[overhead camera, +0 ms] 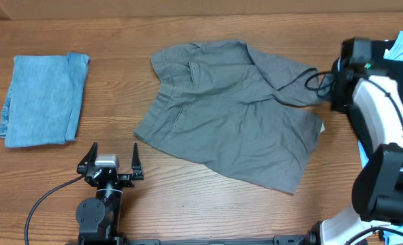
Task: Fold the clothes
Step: 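Pull the shorts' right edge rightward with the right gripper to spread them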
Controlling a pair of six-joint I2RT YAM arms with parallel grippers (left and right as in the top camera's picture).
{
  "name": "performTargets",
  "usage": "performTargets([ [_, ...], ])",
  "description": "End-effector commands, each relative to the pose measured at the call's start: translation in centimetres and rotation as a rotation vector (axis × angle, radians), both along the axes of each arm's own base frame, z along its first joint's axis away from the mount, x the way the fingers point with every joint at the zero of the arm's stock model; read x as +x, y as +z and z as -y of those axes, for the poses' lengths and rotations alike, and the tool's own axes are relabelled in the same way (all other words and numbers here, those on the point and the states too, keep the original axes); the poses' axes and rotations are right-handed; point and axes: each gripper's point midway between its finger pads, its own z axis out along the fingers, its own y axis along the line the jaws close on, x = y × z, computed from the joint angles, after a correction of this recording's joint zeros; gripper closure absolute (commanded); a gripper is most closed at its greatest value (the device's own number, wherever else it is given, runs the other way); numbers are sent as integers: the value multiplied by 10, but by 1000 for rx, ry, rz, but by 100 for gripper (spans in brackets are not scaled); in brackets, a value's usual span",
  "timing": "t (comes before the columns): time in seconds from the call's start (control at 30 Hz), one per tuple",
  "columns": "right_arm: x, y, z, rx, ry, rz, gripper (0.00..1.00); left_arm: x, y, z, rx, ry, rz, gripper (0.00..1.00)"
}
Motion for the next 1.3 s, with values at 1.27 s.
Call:
performTargets([
  [1.27,-39,-57,3,30,-53,-114,96,0,-1,-4,17,17,2,0],
])
